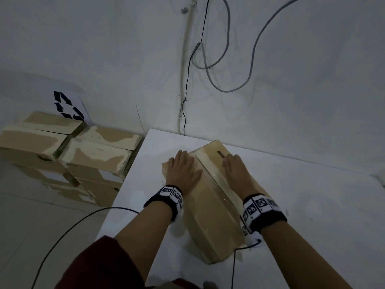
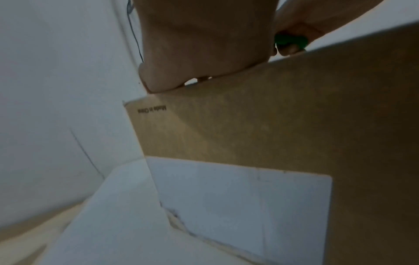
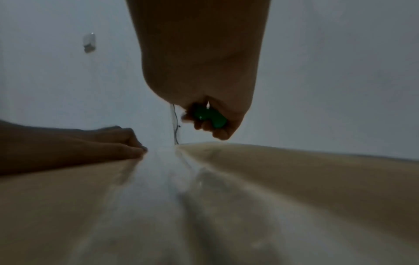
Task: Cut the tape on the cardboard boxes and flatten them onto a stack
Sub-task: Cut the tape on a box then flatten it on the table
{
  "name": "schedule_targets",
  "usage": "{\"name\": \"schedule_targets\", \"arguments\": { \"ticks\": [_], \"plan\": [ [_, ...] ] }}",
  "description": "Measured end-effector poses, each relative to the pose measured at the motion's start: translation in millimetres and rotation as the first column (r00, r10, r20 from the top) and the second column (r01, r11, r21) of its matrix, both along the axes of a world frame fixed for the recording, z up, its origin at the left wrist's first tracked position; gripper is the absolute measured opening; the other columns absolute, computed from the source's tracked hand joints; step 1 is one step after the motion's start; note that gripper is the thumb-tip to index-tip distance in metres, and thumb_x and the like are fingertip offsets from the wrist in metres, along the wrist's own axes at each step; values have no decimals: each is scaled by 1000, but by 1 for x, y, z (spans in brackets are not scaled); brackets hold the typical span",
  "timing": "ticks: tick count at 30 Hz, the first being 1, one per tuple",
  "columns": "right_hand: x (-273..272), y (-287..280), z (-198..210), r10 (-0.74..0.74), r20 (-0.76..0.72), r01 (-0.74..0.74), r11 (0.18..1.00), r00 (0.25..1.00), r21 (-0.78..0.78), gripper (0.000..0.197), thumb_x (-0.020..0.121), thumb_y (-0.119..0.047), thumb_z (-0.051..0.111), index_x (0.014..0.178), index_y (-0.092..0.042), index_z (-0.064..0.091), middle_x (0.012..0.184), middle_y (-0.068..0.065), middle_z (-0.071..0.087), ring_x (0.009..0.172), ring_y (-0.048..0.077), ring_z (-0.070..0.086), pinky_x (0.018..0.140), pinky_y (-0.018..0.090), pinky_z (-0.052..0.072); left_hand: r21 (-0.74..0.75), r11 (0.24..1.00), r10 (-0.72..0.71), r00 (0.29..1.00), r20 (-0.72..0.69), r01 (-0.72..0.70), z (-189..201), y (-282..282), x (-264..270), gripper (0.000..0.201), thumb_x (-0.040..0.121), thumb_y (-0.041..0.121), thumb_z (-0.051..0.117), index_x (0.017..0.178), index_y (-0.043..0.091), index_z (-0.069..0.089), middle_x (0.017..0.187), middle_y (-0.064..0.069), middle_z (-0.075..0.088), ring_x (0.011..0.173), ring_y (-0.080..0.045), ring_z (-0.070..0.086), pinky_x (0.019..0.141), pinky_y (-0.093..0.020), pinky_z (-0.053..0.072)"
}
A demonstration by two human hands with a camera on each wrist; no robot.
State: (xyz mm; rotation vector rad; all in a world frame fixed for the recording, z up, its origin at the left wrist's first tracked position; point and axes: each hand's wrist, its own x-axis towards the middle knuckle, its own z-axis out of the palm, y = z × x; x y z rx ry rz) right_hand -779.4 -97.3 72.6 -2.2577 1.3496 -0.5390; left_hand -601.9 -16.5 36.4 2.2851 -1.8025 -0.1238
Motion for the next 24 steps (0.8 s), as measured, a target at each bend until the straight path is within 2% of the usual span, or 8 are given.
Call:
{"name": "schedule_targets", "arguments": {
  "ticks": [2, 4, 6, 10, 16, 20, 24],
  "plan": [
    [16, 5, -6, 16, -7, -15, 994, 1000, 112, 23, 102, -20, 46, 100, -11, 67, 100, 8, 51, 89, 26, 54, 78, 29, 39, -55, 998, -14, 995, -101, 8, -5, -1, 4, 80, 78, 65, 9, 127, 14, 47, 151, -8, 34, 141, -25, 27, 110, -42, 18],
    [29, 8, -8, -23, 43, 18, 994, 999, 110, 26, 101, -26, 50, 113, -14, 69, 104, 7, 55, 89, 19, 53, 77, 25, 36, -91, 996, -9, 988, -151, -5, -6, -2, 7, 80, 79, 64, 13, 130, 12, 47, 150, -8, 37, 140, -24, 31, 111, -40, 19],
    [40, 8, -9, -30, 100, 22, 997, 995, 80, 25, 100, -28, 53, 116, -18, 69, 102, 3, 57, 89, 16, 55, 79, 24, 38, -87, 996, 0, 985, -175, -16, -7, -2, 9, 83, 79, 63, 14, 139, 11, 40, 150, -7, 37, 139, -23, 32, 114, -39, 20],
    [51, 3, -10, -5, 80, 0, 998, 997, 69, 21, 99, -23, 55, 110, -21, 72, 103, 3, 58, 88, 16, 55, 78, 22, 37, -117, 993, -29, 979, -204, 5, -6, 0, 10, 79, 80, 61, 15, 141, 17, 39, 149, -4, 39, 138, -22, 33, 113, -37, 19],
    [64, 1, -9, -5, 25, 5, 1000, 1000, 30, 22, 99, -26, 55, 114, -19, 70, 109, 6, 60, 98, 22, 57, 78, 23, 36, -125, 992, -34, 971, -235, 4, -3, 0, 11, 80, 79, 62, 15, 138, 16, 44, 147, -5, 40, 136, -22, 34, 112, -36, 16],
    [71, -2, -7, 5, -77, -6, 1000, 997, -18, 25, 100, -24, 52, 118, -19, 69, 116, 6, 58, 100, 23, 58, 84, 28, 41, -130, 992, -32, 965, -260, -2, -4, -1, 12, 80, 79, 63, 16, 138, 16, 44, 148, -5, 40, 137, -22, 33, 114, -36, 16],
    [76, -1, -7, 26, -125, -27, 1000, 992, -4, 29, 101, -26, 49, 123, -17, 66, 117, 5, 58, 102, 24, 59, 83, 31, 43, -127, 992, -25, 962, -272, -10, -2, -1, 11, 80, 79, 62, 15, 139, 16, 43, 150, -5, 38, 139, -21, 31, 114, -35, 14]
  ]
}}
